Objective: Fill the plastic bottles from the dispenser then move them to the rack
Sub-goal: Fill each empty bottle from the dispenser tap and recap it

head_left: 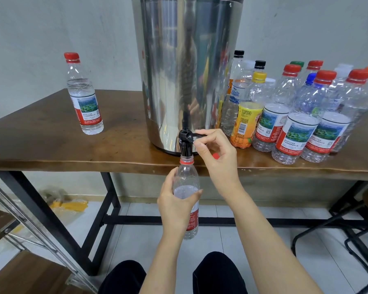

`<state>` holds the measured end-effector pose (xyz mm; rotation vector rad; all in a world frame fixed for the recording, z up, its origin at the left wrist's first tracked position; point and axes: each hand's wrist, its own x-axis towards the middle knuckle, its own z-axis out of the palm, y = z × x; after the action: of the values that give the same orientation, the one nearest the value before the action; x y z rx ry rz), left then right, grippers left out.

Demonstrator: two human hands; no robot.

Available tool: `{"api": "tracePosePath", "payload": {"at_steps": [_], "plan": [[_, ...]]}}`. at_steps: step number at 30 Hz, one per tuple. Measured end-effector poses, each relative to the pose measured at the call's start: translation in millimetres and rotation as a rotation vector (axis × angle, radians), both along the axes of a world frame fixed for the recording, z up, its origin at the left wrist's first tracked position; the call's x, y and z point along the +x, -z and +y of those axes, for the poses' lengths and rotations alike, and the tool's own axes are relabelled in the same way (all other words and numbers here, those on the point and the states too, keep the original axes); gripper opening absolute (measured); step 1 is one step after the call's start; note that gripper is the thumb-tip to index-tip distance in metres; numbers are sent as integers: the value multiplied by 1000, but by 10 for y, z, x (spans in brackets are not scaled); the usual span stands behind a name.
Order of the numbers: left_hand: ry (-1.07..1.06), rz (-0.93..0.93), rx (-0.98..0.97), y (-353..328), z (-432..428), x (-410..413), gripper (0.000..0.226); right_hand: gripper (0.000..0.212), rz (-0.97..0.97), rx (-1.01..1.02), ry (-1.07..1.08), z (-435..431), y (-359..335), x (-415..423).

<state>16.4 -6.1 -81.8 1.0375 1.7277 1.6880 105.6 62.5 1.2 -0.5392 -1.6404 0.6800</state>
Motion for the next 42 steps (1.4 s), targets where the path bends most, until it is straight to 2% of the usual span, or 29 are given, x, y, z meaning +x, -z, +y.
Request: {"api": "tracePosePath", "payload": {"at_steps": [27,31,42], "plan": [[0,16,18,21,7,-6,79,3,-22,-15,12,2,12,0],[2,11,27,31,20,-19,79,12,-40,-11,14,13,-1,23],[14,64,82,65,47,-72,77,5,-131,16,38,35,-45,100]]}}
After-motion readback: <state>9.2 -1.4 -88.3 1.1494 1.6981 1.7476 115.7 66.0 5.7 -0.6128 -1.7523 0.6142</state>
